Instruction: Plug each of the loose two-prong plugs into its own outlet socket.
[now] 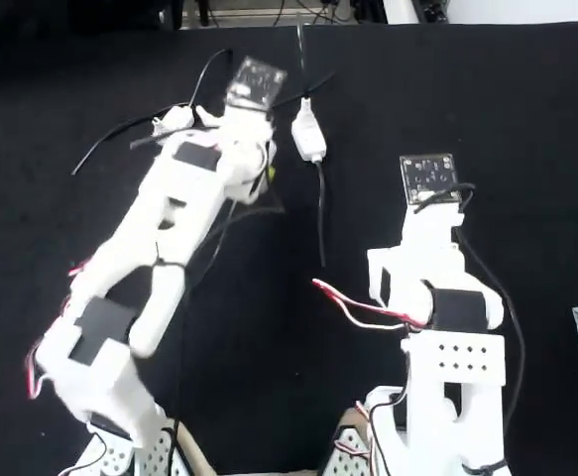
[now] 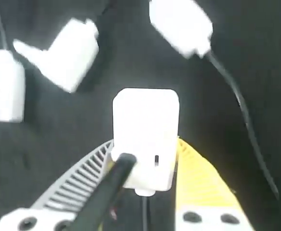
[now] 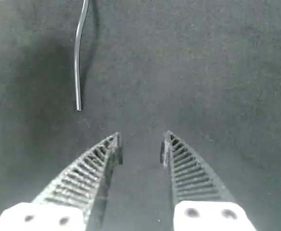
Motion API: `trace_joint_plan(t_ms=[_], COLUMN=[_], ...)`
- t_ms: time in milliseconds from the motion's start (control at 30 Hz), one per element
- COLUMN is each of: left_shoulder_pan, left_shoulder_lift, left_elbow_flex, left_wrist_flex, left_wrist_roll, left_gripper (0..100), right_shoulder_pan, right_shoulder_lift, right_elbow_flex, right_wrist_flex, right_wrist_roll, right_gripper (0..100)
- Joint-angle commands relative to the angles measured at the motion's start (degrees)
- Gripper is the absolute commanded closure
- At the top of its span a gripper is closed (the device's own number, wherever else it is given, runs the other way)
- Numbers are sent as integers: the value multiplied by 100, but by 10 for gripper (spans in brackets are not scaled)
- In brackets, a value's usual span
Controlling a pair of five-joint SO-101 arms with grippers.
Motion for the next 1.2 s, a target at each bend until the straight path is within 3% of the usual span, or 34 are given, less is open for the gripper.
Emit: trace_joint_plan(t_ms=[0, 367, 467, 600, 967, 1167], left_shoulder_pan=[-207, -365, -462, -514, -541, -769], left_shoulder_lift=[993, 3745, 4158, 4422, 4624, 4624], left_elbow_flex=[-1851, -6308, -7327, -8593, -9807, -9780], left_wrist_flex=[308, 1758, 2497, 3508, 5152, 5178], left_wrist_roll=[79, 229, 404, 387, -149, -264], left_gripper=[870, 820, 738, 718, 723, 920], right_shoulder_pan=[53, 26, 26, 26, 26, 26], right_shoulder_lift=[-92, -92, -92, -92, -92, -92], right_elbow_flex=[-4, 13, 13, 13, 22, 22], right_wrist_flex=[-79, -79, -79, -79, -70, -62], right_wrist_roll=[62, 62, 62, 62, 62, 62], right_gripper=[861, 861, 861, 861, 861, 861])
